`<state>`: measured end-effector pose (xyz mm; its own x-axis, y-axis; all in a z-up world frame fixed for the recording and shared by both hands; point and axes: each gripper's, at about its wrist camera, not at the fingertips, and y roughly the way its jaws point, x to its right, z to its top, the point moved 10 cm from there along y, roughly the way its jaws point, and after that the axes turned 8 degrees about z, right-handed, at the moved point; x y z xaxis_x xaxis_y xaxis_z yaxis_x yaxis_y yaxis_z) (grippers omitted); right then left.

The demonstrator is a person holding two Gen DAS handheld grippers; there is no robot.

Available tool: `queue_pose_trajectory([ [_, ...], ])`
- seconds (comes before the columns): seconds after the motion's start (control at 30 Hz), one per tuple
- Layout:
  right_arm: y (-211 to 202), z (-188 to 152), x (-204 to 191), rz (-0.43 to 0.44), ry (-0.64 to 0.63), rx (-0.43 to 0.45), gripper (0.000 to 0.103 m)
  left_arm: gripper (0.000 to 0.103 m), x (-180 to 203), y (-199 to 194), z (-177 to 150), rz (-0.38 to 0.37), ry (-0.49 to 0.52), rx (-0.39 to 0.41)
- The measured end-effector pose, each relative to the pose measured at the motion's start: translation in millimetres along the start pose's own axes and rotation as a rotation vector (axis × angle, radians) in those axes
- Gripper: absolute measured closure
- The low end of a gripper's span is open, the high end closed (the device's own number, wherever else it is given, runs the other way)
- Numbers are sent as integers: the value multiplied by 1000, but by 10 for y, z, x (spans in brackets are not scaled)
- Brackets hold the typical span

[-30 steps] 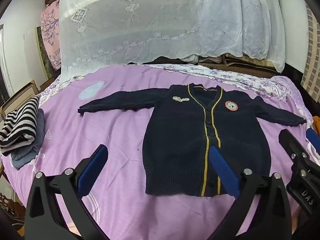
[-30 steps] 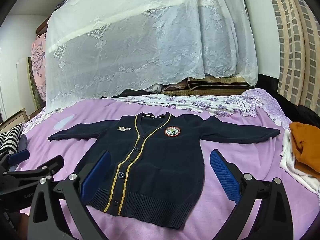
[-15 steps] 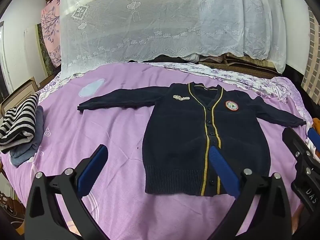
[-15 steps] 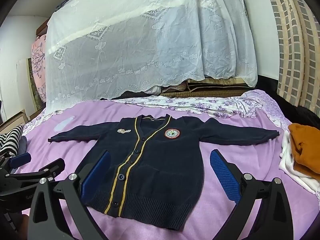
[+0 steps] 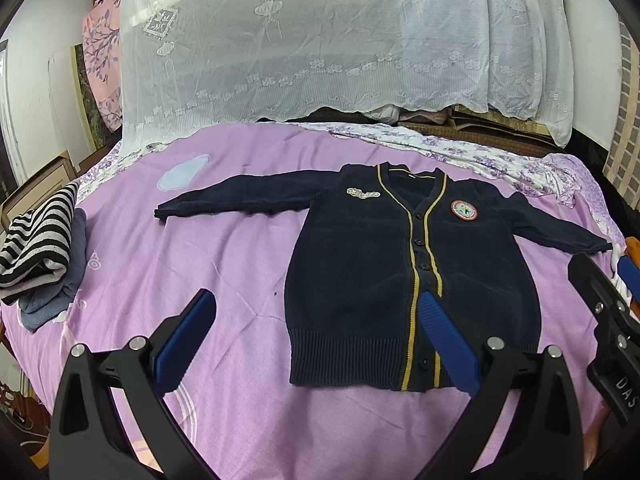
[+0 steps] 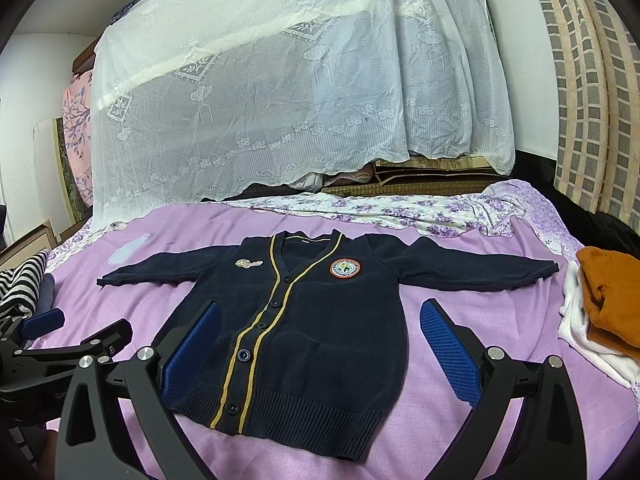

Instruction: Fold small clothes

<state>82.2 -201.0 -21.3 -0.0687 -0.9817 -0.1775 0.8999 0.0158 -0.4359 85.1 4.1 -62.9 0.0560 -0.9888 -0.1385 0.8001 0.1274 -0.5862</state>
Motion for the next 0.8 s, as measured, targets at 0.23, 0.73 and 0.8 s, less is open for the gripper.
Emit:
queue_pose_trajectory([
  [0.23, -13, 21, 13, -1, 1, 2, 3, 4, -28, 2, -9, 1, 5, 2],
  [0.73, -8, 10, 17, 0, 3, 2, 3, 4, 9, 71, -128, -1, 1, -25],
  [0.8, -15, 2, 9, 1, 3, 1, 3, 4, 8, 71, -131, -2, 1, -25],
])
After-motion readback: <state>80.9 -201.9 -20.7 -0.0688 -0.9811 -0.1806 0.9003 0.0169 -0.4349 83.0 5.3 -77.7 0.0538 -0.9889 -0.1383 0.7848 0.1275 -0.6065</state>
